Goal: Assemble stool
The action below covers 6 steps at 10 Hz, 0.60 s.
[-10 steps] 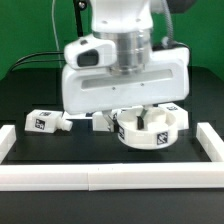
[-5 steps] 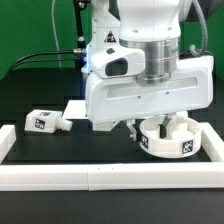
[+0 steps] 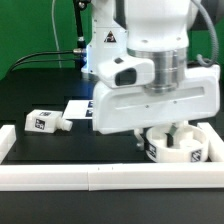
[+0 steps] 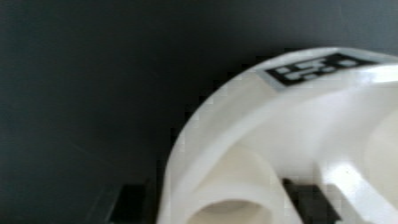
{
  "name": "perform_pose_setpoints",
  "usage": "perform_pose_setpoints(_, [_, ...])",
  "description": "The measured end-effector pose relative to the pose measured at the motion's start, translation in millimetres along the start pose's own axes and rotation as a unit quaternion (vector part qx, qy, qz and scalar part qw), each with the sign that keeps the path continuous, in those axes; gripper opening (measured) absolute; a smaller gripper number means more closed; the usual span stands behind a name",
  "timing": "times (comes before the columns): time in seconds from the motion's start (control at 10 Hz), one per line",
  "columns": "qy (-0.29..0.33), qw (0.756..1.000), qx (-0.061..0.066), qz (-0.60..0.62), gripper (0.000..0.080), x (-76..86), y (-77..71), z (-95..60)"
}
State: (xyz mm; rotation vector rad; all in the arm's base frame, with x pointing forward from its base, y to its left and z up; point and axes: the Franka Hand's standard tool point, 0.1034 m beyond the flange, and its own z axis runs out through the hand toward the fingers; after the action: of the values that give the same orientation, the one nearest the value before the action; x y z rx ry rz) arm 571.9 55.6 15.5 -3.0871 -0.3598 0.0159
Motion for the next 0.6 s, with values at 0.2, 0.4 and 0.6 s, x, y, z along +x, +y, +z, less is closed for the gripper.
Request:
perform_pose_setpoints(0.2, [0.0,1.0,-0.001,0.001,0.0331,5.4,2.0,6.2])
perform_pose_setpoints(0.4, [0.002,1.0,-0.001,0.0,0.0331,5.8,2.0,6.3])
perform_pose_setpoints(0.6, [0.002,1.0,-0.001,0.0,0.0331,5.8,2.1,6.3])
